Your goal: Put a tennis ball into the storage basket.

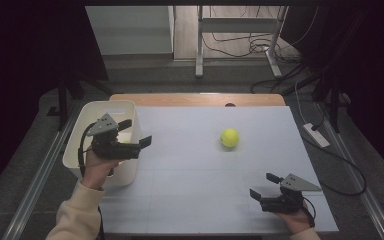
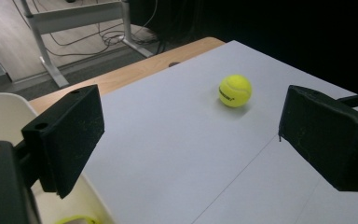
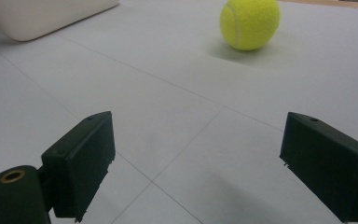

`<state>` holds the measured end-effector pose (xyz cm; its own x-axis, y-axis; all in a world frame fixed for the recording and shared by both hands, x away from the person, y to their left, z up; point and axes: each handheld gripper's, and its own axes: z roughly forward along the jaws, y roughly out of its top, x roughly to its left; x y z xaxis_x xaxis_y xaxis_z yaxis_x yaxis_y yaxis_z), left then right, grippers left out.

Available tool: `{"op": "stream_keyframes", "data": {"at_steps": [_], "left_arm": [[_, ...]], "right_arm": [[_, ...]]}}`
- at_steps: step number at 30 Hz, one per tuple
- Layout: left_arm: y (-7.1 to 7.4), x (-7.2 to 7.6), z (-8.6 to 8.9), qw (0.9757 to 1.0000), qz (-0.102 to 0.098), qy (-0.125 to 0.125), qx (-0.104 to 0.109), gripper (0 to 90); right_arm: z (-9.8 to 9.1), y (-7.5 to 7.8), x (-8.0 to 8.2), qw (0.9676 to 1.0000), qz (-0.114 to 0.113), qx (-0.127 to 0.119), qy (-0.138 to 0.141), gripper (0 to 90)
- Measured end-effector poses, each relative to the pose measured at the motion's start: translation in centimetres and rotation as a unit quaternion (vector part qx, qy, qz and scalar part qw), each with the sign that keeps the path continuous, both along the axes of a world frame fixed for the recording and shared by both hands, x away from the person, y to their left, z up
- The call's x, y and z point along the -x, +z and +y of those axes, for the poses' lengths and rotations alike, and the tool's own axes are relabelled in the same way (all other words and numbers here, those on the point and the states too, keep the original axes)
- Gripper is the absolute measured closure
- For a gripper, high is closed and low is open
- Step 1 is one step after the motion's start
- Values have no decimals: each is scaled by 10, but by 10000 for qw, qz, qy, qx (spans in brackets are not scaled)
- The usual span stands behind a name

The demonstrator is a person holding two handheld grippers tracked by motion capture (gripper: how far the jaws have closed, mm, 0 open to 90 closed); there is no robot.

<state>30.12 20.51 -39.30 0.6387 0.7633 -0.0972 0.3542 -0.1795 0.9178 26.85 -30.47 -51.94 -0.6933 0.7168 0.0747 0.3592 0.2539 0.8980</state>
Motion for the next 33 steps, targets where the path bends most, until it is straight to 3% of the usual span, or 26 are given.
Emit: {"op": "stream_keyframes", "data": {"at_steps": [8, 20, 33], "left_arm": [[-6, -5, -20, 9999, 64, -102, -124, 74], [-3, -13, -51, 9987, 22, -357, -357, 77], [-11, -21, -63, 9981, 185, -393, -442, 75]], "right_arm": [[1, -1, 0, 9999, 5, -4, 102, 100], [-2, 0, 3, 10000, -12, 34, 74, 101], [-1, 0, 1, 10000, 1, 28, 93, 101]]}}
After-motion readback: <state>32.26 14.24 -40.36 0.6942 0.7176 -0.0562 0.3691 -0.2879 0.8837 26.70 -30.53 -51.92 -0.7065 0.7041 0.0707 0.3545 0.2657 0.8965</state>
